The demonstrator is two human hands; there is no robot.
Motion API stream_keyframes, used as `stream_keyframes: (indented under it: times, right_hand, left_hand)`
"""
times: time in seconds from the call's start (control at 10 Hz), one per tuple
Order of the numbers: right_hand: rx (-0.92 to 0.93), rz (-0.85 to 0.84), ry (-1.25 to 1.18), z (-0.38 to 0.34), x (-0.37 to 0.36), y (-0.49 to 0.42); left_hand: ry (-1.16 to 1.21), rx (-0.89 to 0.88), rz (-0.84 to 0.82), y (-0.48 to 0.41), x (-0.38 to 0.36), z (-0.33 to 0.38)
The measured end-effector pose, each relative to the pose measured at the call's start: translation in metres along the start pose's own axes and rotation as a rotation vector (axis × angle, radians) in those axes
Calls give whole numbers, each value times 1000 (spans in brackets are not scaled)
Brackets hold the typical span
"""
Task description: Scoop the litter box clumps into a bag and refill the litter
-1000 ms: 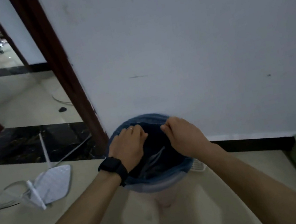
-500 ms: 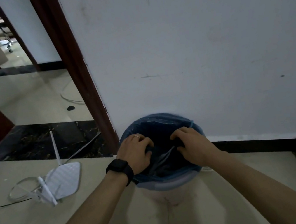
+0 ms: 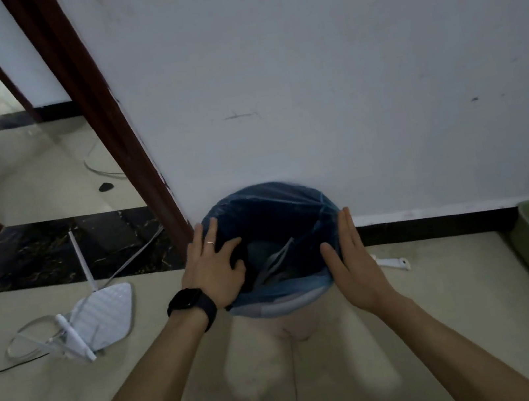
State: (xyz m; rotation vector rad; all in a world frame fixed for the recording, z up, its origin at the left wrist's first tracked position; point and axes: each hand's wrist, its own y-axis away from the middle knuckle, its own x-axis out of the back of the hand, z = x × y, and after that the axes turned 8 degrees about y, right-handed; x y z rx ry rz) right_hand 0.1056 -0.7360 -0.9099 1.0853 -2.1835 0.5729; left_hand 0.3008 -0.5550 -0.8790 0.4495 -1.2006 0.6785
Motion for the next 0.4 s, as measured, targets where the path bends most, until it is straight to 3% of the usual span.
stream_keyframes:
  times: [0.1, 0.2, 0.4]
  right_hand:
    - [-1, -6, 24, 2, -3, -5]
    - [12, -118, 112, 6, 17, -9]
    - [-44, -357, 557, 12, 98, -20]
  left_hand:
    - [48, 94, -38, 2, 2, 0]
    - [-32, 119, -70, -4, 4, 17]
    - [25, -122, -98, -28, -4, 102]
